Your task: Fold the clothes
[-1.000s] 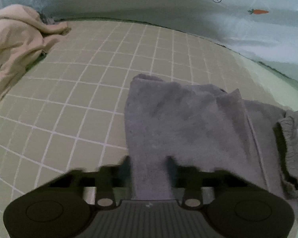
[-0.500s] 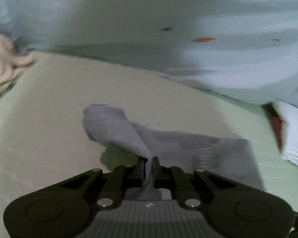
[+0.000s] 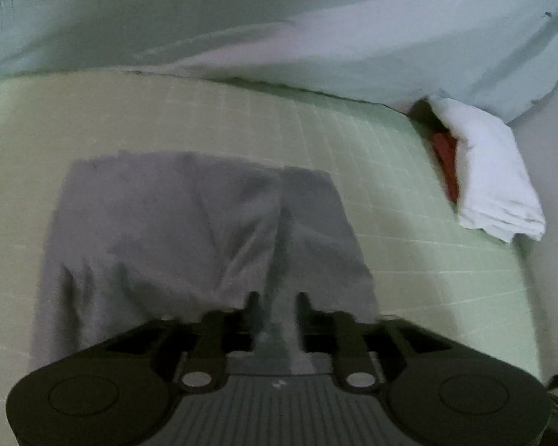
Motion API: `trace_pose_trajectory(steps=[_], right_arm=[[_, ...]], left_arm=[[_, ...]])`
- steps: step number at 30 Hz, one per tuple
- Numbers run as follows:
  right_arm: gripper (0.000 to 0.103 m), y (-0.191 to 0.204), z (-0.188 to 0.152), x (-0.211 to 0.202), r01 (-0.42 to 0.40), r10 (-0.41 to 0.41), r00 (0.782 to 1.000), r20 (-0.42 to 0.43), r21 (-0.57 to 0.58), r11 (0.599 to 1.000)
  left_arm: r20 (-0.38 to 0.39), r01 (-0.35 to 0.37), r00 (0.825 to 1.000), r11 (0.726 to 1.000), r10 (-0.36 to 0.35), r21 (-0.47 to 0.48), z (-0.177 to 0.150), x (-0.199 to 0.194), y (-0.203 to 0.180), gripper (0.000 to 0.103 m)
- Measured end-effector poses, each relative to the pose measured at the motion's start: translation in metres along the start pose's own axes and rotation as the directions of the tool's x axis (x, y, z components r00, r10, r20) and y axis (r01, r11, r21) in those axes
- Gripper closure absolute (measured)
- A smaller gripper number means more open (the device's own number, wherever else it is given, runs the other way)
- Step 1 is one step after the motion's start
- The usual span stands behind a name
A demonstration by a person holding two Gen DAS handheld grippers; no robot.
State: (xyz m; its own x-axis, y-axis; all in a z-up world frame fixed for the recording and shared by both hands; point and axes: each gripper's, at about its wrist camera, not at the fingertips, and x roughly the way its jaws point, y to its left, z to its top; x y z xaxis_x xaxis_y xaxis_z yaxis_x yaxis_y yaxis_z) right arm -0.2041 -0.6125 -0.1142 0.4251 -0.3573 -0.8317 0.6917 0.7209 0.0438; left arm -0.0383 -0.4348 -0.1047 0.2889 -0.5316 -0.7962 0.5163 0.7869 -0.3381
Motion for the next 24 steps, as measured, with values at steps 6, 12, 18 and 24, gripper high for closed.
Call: trace_pose_trajectory(steps=[6,12,18,24], right_arm=[[0.013,-0.022,0.004,0.009,-0.015,0.016,1.000,-0.021,0.059,0.998],[0.013,0.018,0.015,0.013,-0.094,0.094,0.996,0.003,0.040,0.995],[0.014,0.086,0.036,0.020,-0.165,0.165,0.986,0.013,-0.017,0.986],[0.015,0.142,0.053,0.033,-0.225,0.225,0.974,-0.008,-0.040,0.974]], left_arm=[[0.105,-0.015,0.994,1.000,0.015,-0.001,-0.005,-0.030,0.006,0.027],[0.156,-0.144,0.977,0.989,0.148,-0.035,-0.008,-0.057,0.048,0.018],[0.123,-0.218,0.962,0.959,0.242,-0.179,0.000,-0.066,0.122,0.018],[0.103,-0.213,0.967,0.960,0.234,-0.180,0.017,-0.056,0.174,0.016]])
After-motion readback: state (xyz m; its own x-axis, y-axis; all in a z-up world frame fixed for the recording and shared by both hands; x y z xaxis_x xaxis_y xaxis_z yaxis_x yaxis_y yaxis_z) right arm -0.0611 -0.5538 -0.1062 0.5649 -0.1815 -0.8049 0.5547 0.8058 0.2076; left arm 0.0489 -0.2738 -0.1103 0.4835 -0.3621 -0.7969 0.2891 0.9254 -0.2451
